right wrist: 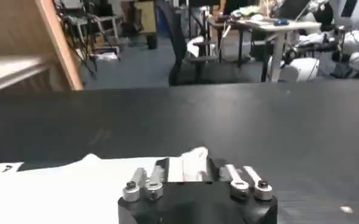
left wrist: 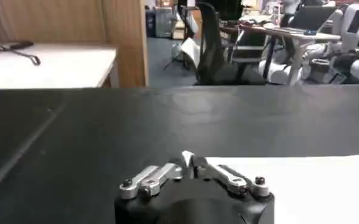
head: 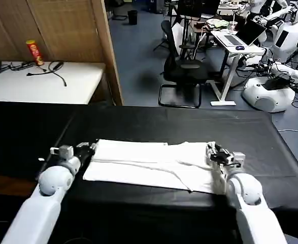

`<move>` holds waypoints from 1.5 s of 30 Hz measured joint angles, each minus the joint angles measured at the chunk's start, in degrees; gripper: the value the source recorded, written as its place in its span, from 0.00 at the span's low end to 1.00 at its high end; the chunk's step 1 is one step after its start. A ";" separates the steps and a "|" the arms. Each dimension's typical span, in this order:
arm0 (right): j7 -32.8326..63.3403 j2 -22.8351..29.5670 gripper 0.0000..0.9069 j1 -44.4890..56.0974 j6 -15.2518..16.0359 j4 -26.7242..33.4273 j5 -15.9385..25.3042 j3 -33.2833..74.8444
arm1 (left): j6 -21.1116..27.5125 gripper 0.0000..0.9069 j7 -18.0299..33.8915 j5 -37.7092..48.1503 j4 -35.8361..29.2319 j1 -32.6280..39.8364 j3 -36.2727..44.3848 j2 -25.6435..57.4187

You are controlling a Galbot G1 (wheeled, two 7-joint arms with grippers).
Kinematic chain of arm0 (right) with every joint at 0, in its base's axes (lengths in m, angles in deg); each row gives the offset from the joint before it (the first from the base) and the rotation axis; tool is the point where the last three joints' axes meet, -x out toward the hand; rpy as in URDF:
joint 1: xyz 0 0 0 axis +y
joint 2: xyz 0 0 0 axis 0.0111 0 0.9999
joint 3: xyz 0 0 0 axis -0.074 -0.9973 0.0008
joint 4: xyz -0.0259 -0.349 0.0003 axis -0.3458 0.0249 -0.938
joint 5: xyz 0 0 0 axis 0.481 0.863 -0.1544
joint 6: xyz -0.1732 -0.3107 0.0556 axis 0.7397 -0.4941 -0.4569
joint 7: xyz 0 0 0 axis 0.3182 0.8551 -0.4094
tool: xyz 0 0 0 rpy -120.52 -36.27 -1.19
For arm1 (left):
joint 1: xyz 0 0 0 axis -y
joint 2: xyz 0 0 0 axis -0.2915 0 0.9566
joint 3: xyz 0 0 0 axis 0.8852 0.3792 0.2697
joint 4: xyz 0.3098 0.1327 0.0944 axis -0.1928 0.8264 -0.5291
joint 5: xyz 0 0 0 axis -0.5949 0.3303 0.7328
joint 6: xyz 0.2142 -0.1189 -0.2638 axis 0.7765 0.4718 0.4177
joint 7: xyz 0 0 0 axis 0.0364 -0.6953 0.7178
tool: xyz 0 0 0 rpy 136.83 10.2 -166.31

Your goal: Fold and organize the clothes.

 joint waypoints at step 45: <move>0.14 0.77 0.97 10.55 -1.84 -17.30 -0.05 3.35 | -8.71 0.00 0.88 -21.45 -6.59 -17.51 -11.24 7.97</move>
